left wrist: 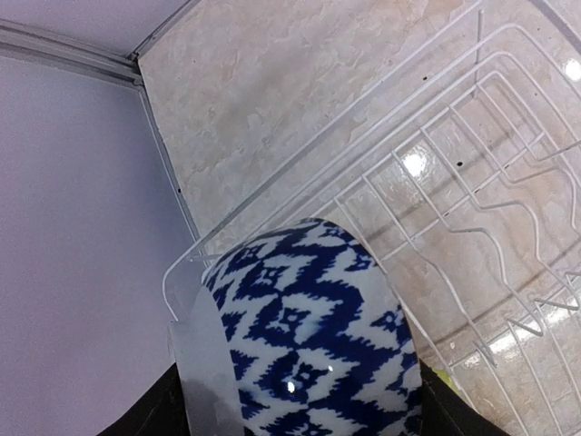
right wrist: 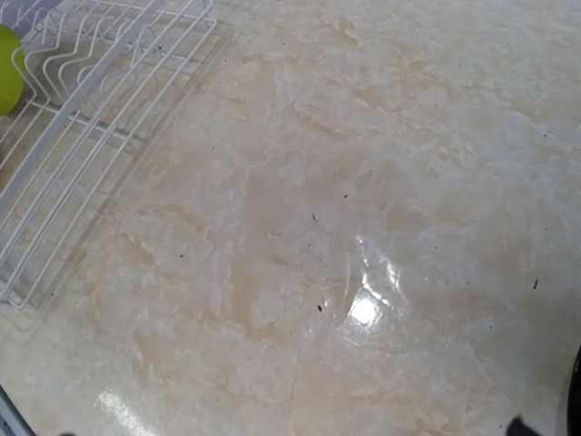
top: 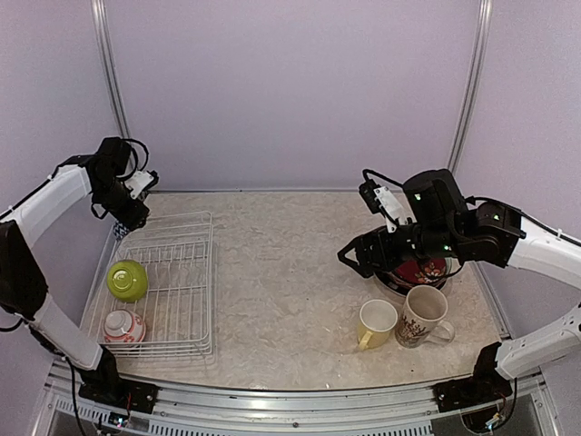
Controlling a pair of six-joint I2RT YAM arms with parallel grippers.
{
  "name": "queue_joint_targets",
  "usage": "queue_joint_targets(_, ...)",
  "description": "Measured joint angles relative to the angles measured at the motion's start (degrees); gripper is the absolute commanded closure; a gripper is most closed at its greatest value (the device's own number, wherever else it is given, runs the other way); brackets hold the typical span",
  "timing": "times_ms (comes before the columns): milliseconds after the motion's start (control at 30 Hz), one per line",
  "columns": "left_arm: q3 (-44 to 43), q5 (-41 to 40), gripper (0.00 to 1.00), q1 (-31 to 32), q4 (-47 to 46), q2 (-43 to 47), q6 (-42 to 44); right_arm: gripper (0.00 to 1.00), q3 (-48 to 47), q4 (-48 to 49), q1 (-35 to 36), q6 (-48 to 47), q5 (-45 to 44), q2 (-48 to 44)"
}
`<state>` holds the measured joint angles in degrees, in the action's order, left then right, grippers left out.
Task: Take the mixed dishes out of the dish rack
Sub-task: Grab the bowl from the dish rack, then pass from the left arm to the right
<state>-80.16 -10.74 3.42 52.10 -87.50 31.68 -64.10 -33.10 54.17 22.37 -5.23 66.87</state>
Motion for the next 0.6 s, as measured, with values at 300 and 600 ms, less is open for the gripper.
queue_joint_targets(300,-5.09,7.28,0.5,2.25,1.31,6.75,-6.84,0.0,-0.44,0.68,-0.04,0.04,-0.55,0.83)
queue_joint_targets(600,-5.07,28.63,0.49,4.9,-5.51,15.1,-23.19,0.0,-3.87,4.31,-0.61,0.0,-1.01,6.01)
